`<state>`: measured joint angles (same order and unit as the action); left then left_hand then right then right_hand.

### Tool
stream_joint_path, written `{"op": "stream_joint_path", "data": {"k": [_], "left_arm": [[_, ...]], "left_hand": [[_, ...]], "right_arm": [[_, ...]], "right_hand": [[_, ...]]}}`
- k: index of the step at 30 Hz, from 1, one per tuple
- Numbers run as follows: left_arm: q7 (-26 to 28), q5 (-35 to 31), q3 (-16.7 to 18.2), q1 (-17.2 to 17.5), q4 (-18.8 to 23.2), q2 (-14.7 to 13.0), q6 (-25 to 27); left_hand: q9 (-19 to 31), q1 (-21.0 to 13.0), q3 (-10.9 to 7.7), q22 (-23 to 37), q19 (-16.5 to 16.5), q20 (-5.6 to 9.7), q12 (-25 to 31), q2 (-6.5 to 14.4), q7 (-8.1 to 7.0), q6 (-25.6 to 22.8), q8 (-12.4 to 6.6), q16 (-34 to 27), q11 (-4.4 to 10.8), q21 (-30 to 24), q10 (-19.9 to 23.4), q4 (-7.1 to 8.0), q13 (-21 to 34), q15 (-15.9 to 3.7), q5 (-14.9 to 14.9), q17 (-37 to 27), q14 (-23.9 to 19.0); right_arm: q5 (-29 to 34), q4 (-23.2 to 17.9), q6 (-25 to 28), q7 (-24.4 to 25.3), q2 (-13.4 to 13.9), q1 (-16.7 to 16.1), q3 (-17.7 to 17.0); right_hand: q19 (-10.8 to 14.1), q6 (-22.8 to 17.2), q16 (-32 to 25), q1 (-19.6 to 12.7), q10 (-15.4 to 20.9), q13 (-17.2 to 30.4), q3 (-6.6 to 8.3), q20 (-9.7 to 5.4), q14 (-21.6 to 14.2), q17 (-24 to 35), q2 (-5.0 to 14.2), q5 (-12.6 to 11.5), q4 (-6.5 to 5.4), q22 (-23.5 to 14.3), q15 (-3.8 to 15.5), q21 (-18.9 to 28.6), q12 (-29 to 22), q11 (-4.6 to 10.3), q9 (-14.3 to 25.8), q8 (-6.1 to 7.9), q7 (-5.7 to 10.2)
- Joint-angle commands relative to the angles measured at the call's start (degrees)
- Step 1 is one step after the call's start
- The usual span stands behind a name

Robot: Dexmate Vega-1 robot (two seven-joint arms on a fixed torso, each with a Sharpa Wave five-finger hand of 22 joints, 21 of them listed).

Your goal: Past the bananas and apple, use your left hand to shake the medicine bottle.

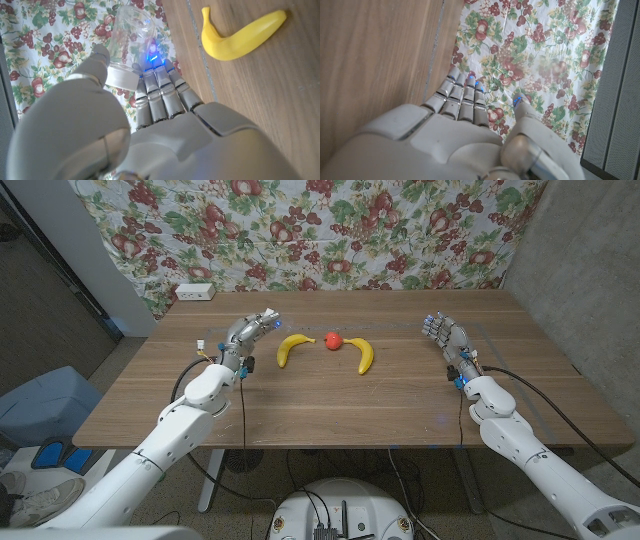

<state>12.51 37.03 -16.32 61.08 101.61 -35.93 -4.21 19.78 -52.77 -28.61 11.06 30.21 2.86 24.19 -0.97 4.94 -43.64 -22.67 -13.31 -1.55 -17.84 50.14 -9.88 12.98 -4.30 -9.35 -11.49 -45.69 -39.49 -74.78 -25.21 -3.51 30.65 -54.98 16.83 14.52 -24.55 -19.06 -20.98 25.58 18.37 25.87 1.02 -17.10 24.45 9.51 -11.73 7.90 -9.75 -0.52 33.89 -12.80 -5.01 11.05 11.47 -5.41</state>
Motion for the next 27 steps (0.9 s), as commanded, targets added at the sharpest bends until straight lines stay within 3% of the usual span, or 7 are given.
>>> {"op": "stream_joint_path", "data": {"k": [1, 15, 27], "left_arm": [[-5.7, 2.9, -3.2, -2.7, -1.6, -1.1, 3.8], [-7.1, 3.4, -4.5, -3.5, -2.2, -1.6, 4.0], [-2.7, 1.9, -2.6, -1.8, -1.2, -0.7, 0.6]], "left_hand": [[1.3, -10.9, 0.02, 0.2, -0.1, 0.54, 0.2, 11.2, -2.54, -5.7, -1.02, 0.3, 10.84, -0.5, 11.9, 0.28, 7.9, -9.29, -0.5, -0.2, -0.6], [1.4, -10.9, 0.08, 0.2, -0.2, 0.51, 0.1, 11.2, -2.56, -5.7, -0.87, 0.5, 10.86, -0.6, 11.9, 0.34, 8.1, -9.24, -0.6, -0.2, -0.5], [1.4, -10.9, 0.13, 0.2, -0.3, 0.55, 0.0, 11.3, -2.48, -5.8, -0.72, 0.5, 10.75, -0.6, 12.0, 0.31, 8.1, -9.28, -0.6, -0.2, -0.5]], "right_arm": [[-0.2, 0.5, 0.1, -0.1, -0.3, 0.3, 0.1], [-0.2, 0.1, -0.4, 0.1, -0.2, -0.4, -0.1], [-0.6, 0.2, -0.5, -0.3, -0.3, -0.7, -0.2]], "right_hand": [[0.7, -0.4, -0.4, 0.4, 0.2, 0.1, 0.05, 0.03, -0.2, 0.1, -0.20, -0.3, 0.16, -0.2, 0.09, -0.1, -0.4, 0.11, 0.3, 0.25, -0.06], [0.8, -0.4, -0.4, 0.4, 0.2, 0.1, 0.05, 0.02, -0.2, 0.1, -0.20, -0.3, 0.16, -0.2, 0.14, -0.4, -0.4, 0.06, 0.3, 0.27, -0.03], [0.9, -0.4, -0.4, 0.3, 0.1, 0.1, 0.05, 0.04, -0.3, 0.1, -0.20, -0.3, 0.16, -0.2, 0.09, -0.6, -0.4, 0.26, 0.3, 0.25, 0.05]]}}
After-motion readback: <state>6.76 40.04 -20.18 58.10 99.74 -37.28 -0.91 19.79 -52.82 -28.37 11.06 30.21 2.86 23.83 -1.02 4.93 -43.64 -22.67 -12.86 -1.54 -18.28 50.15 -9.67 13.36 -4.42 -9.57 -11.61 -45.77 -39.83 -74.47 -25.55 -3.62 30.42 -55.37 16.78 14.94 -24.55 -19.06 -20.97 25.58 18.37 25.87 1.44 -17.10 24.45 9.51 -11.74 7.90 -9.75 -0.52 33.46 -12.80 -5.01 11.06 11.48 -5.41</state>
